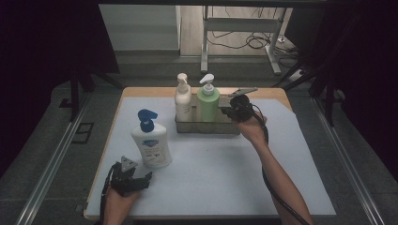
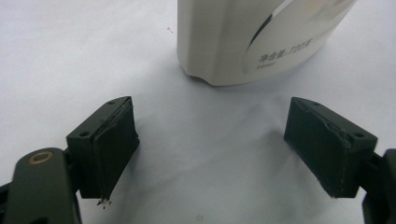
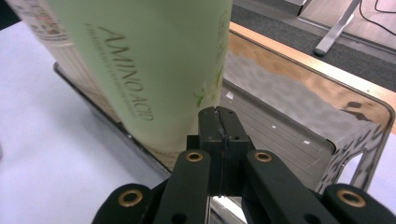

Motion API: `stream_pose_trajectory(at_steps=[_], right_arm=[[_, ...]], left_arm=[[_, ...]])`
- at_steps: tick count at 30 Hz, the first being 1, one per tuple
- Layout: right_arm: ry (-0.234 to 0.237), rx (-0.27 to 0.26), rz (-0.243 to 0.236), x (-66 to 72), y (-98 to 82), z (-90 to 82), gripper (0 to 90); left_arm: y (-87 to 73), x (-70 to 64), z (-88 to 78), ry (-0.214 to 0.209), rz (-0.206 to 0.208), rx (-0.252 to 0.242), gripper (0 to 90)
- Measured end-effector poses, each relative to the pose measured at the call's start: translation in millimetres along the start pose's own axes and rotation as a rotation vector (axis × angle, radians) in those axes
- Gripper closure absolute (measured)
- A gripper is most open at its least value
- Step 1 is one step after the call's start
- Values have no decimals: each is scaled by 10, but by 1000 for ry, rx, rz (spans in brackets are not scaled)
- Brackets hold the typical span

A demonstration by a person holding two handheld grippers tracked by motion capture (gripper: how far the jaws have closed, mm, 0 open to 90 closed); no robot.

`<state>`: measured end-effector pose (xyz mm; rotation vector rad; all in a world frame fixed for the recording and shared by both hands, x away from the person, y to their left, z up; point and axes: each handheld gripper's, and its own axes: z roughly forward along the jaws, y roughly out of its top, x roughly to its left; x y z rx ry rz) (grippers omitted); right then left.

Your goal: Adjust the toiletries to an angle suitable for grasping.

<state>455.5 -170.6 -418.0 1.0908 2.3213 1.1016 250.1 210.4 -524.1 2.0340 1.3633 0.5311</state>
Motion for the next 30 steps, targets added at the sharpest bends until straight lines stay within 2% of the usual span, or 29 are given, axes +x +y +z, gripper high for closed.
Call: stream_pose_trajectory(at_steps=[8,12,19,27,30], right_arm=[[-1,-6,42,-48,15,145,893],[-19,-6,53,-74,11,207,886],[-12,9,68,-102,12,319,889],[19,20,89,-139,-2,400,894],[12,27,86,-131,-16,415,895]], left_arm=[[0,1,0,-1,0,0,166],[0,1,0,-1,0,0,167],[0,2,0,-1,0,1,166],[1,2,0,-2,0,1,166],[1,3,0,-2,0,1,166]])
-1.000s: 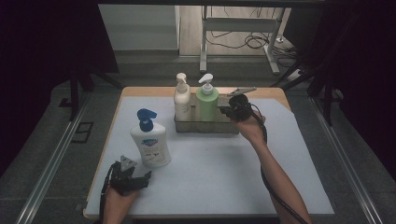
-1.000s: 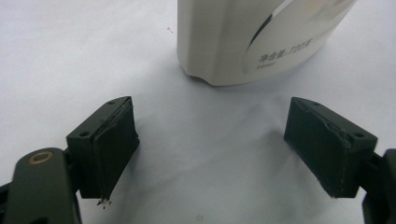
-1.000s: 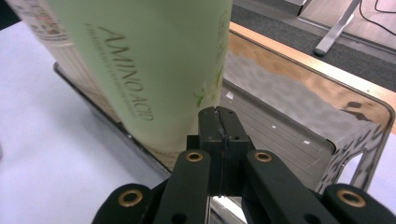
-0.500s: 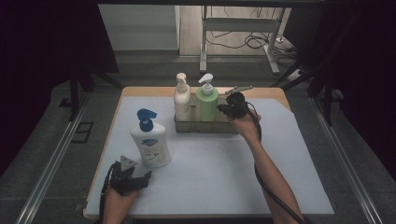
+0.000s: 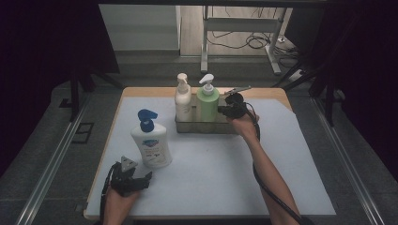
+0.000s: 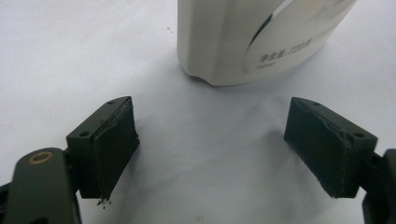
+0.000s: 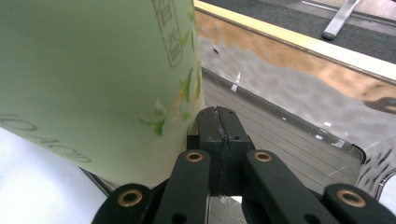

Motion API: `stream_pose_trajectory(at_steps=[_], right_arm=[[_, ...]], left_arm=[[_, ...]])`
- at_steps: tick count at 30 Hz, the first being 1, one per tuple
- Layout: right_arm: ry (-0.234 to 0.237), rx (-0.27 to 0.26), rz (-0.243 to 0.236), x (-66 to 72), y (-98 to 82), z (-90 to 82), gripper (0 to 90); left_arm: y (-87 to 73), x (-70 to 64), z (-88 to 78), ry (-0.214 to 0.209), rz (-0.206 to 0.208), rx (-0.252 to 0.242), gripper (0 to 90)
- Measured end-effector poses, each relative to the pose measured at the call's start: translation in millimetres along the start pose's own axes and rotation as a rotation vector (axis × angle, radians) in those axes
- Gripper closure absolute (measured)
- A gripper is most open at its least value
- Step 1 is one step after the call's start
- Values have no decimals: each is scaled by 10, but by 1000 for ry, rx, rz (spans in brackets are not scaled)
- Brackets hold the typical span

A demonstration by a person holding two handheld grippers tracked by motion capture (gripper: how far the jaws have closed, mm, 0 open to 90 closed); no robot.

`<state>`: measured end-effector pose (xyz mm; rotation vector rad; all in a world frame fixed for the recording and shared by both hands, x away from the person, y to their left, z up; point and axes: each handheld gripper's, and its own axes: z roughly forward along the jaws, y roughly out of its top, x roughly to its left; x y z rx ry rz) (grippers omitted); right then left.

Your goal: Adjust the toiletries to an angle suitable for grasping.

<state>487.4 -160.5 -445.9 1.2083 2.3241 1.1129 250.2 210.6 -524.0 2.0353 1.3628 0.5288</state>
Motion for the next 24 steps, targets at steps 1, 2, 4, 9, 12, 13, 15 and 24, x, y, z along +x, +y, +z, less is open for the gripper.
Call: stream_pose_trajectory(at_steps=[1,2,4,9,12,13,15,24], right_arm=[[0,0,0,4,-4,7,895],[3,-1,1,10,-6,13,895],[4,2,-1,21,-9,27,895],[9,7,-13,68,-7,55,895],[15,12,-16,90,-6,68,895],[15,14,-19,96,-6,72,895],[22,15,-21,111,-5,78,895],[22,15,-21,152,2,86,896]], left_arm=[[0,0,0,0,0,0,166],[0,0,0,0,0,0,166],[0,0,0,0,0,0,166],[0,0,0,0,0,0,166],[0,0,0,0,0,0,166],[0,1,0,0,1,0,166],[0,0,0,0,0,0,166],[1,3,0,-1,0,1,166]])
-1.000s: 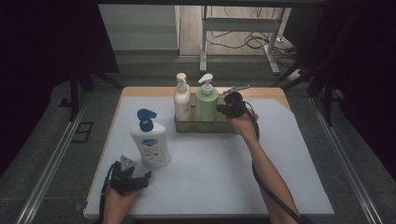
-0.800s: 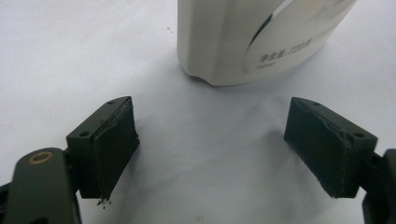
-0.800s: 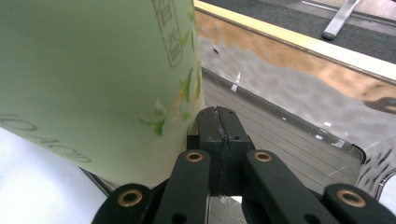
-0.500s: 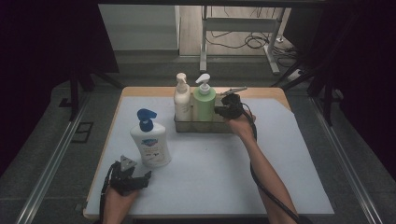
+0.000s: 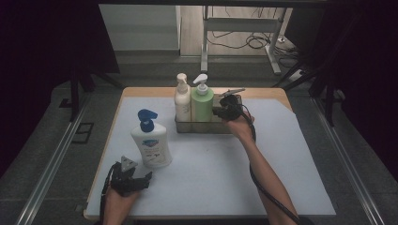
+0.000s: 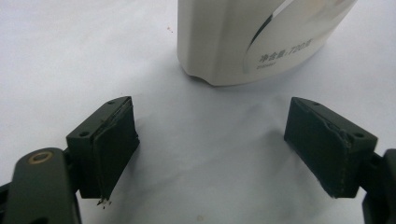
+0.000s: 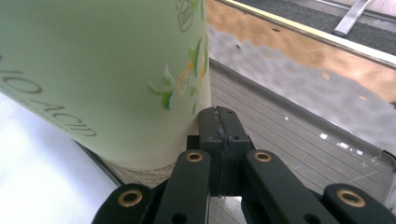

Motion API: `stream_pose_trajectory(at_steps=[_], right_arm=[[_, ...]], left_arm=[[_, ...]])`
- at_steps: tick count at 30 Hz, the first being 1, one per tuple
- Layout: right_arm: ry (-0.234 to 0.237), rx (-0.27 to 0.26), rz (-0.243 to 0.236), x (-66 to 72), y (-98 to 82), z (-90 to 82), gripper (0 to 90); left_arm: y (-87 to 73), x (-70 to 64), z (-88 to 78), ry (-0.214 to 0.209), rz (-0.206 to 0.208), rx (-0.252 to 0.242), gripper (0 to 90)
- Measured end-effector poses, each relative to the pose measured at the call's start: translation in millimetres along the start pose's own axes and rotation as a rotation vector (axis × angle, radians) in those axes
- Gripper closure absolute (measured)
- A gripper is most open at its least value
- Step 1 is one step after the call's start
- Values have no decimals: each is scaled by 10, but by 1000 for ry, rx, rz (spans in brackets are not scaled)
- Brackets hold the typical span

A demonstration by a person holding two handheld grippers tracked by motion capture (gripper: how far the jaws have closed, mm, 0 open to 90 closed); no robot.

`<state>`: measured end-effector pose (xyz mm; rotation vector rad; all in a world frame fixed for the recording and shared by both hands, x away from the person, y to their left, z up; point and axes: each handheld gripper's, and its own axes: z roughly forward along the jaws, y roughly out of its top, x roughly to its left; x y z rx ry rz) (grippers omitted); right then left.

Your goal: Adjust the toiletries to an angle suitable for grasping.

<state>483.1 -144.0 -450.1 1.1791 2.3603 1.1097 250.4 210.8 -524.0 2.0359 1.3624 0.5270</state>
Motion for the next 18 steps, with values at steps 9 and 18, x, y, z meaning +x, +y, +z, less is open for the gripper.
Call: stream_pose_trajectory(at_steps=[9,18], right_arm=[[-14,15,-9,17,5,-11,895],[-11,9,-34,34,4,-95,852]], left_arm=[[0,-1,0,0,-1,0,166],[0,-1,0,0,-1,0,166]])
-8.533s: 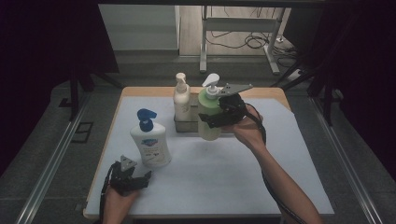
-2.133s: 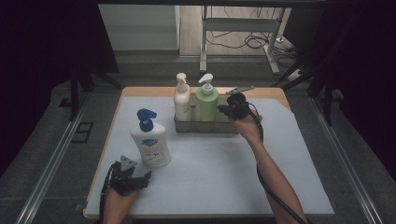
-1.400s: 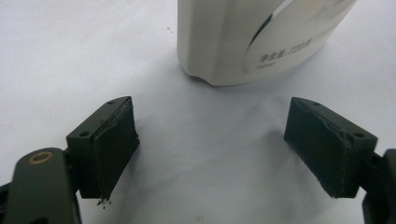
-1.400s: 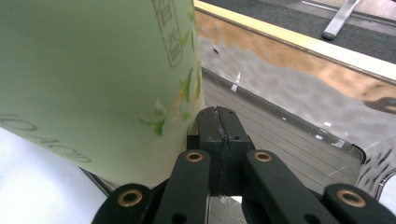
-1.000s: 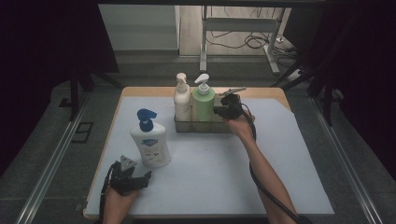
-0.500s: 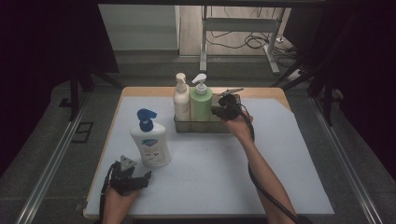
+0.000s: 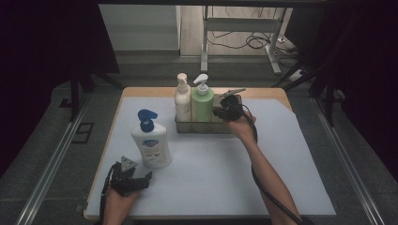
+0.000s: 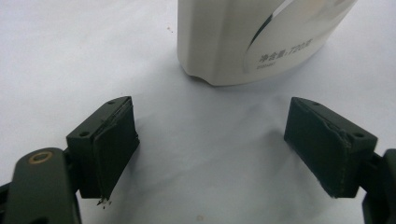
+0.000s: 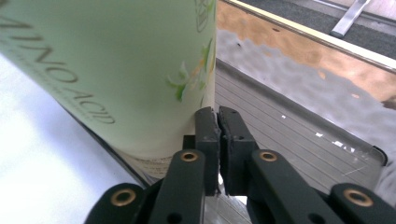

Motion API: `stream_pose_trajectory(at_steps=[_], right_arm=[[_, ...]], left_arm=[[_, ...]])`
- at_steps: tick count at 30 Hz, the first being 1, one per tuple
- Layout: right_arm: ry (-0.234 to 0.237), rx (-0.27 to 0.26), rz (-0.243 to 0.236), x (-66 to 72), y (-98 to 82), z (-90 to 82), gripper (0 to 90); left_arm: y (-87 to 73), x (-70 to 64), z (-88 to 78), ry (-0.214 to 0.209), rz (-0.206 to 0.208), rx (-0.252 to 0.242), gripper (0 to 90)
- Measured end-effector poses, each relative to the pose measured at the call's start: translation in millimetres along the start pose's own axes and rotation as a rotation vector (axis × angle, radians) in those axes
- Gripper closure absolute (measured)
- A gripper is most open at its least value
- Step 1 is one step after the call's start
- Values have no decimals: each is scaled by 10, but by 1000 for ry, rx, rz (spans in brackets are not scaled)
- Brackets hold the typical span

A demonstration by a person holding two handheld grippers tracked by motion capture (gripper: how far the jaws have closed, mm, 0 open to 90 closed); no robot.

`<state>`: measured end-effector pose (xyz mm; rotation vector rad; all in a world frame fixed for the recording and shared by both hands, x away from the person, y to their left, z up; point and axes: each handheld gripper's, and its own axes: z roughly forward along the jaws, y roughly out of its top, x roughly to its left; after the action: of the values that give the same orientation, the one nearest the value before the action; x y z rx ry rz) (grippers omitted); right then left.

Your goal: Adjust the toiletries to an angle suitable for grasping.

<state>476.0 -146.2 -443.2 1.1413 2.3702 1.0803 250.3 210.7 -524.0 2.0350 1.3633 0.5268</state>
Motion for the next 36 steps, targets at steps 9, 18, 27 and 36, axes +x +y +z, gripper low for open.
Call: stream_pose_trajectory(at_steps=[9,18,27,36], right_arm=[[-5,-5,-27,30,-21,-120,671],[14,-13,-39,99,-1,-235,550],[35,-26,-88,185,-21,-353,419],[76,-37,-125,258,-68,-477,338]], left_arm=[[0,-1,0,0,0,0,166],[0,0,1,0,0,0,166],[-1,-1,0,1,0,-1,166],[0,0,0,0,1,0,166]])
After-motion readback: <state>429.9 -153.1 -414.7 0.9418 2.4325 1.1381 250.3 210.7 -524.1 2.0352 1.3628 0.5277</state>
